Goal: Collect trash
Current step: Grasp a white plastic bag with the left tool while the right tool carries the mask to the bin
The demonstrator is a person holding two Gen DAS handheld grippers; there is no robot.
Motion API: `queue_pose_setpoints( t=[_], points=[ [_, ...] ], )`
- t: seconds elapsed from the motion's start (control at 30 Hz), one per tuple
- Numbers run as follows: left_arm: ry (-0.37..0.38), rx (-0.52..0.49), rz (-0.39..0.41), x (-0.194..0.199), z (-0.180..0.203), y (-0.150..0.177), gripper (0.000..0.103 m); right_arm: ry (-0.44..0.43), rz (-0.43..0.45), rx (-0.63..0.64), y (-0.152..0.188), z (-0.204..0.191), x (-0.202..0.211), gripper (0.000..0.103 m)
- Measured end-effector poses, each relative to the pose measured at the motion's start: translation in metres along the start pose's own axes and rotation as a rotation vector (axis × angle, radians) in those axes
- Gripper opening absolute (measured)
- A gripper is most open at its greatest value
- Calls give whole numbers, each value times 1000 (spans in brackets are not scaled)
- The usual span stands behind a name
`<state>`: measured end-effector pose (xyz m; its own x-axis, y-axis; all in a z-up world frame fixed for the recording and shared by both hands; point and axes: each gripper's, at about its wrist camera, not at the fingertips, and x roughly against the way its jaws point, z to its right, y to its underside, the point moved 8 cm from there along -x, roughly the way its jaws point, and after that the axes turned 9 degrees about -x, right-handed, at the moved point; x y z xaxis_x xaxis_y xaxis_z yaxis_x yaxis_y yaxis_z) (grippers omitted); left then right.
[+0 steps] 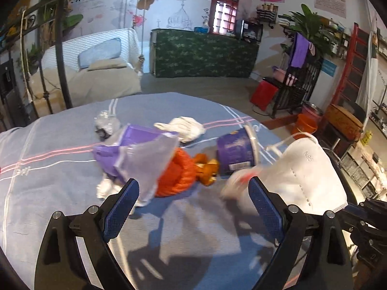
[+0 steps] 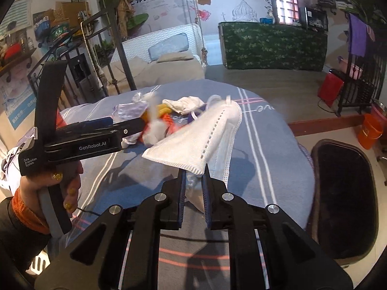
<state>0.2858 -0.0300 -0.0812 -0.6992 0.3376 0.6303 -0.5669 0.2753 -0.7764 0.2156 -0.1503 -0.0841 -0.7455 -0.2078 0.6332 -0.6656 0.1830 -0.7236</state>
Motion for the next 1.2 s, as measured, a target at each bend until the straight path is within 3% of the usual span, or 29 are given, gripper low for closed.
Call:
queue_pose_setpoints(
  t=[0.17,0.27,0.33,0.43,0.53,0.57,0.67,0.93,1.2],
  points=[
    [51,9,-6,-5,17,-3,90,59,19,-48,7,36,16,14],
    [36,-32,-69,-19,32,2,90,88,41,-80,4,57,26,14],
    [65,-59,-137,-32,45,11,85,98,53,-100,3,65,30,14],
    [53,-77,-244,-56,54,30,67,107,72,-127,2,75,38,14],
    [29,-59,-285,-65,54,42,35,116,89,-147,2,85,45,14],
    [17,-44,-280,-65,53,42,27,120,97,-156,2,89,48,14],
    [42,-1,-247,-57,57,39,23,133,110,-175,4,101,54,14],
    [121,-50,-134,-32,106,14,22,185,154,-236,5,136,69,14],
    [232,-113,-86,-35,171,-12,22,270,206,-294,-1,183,83,14]
  ],
)
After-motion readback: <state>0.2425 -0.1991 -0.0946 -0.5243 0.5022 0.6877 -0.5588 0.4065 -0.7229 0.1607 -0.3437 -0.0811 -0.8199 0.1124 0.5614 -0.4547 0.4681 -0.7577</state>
